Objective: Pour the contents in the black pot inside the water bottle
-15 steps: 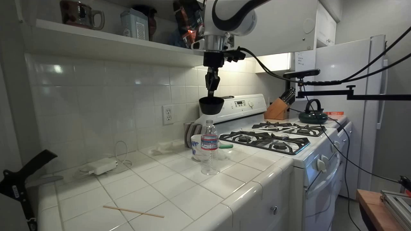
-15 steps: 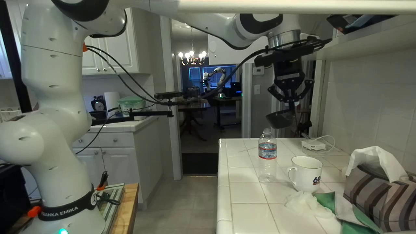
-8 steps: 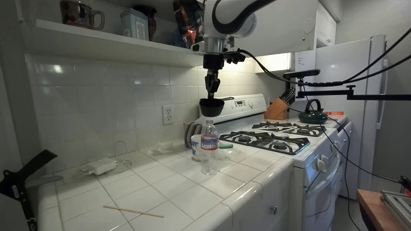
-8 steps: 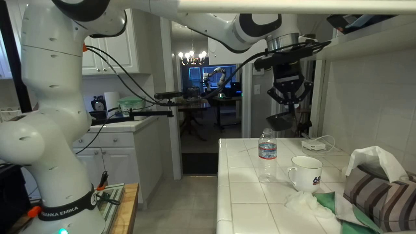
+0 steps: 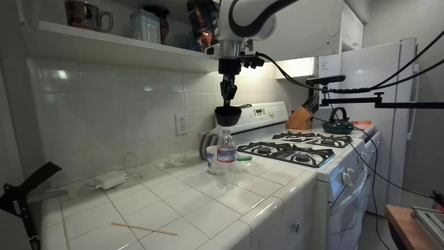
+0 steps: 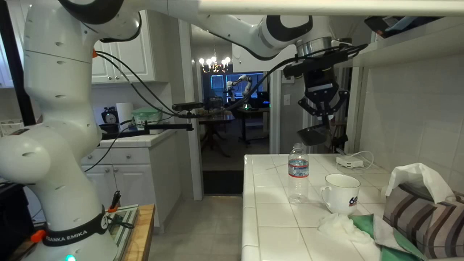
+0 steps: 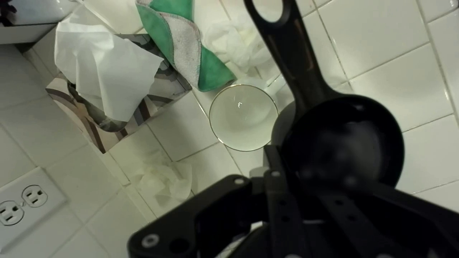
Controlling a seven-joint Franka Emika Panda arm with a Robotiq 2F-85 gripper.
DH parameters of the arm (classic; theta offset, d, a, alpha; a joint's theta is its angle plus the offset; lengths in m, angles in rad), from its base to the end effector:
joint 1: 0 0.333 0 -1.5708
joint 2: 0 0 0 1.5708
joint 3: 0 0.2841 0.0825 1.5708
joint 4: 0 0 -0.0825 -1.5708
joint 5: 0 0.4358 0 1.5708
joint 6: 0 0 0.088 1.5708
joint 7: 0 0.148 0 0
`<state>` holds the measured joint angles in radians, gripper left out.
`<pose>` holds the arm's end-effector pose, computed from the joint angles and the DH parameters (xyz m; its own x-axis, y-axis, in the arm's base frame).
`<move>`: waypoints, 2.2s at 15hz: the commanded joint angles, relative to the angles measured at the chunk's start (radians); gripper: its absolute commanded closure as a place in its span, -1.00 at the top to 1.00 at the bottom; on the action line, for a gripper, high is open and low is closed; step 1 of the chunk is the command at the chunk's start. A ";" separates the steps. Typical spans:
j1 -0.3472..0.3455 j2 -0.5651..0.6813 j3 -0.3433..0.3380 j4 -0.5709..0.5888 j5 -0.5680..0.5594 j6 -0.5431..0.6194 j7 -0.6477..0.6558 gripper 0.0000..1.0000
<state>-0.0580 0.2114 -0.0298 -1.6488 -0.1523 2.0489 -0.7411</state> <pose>0.6922 -0.0738 0.4205 0.7542 0.6558 0.0320 0.6321 -0.7384 0.2348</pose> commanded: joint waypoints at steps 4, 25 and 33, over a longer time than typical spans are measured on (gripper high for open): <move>0.008 -0.036 0.006 -0.048 -0.058 0.041 0.038 -0.99; 0.032 -0.103 0.007 -0.153 -0.175 0.122 0.078 -0.99; 0.040 -0.109 0.010 -0.169 -0.224 0.138 0.113 -0.99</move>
<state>-0.0227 0.1366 -0.0249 -1.7781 -0.3339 2.1653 -0.6631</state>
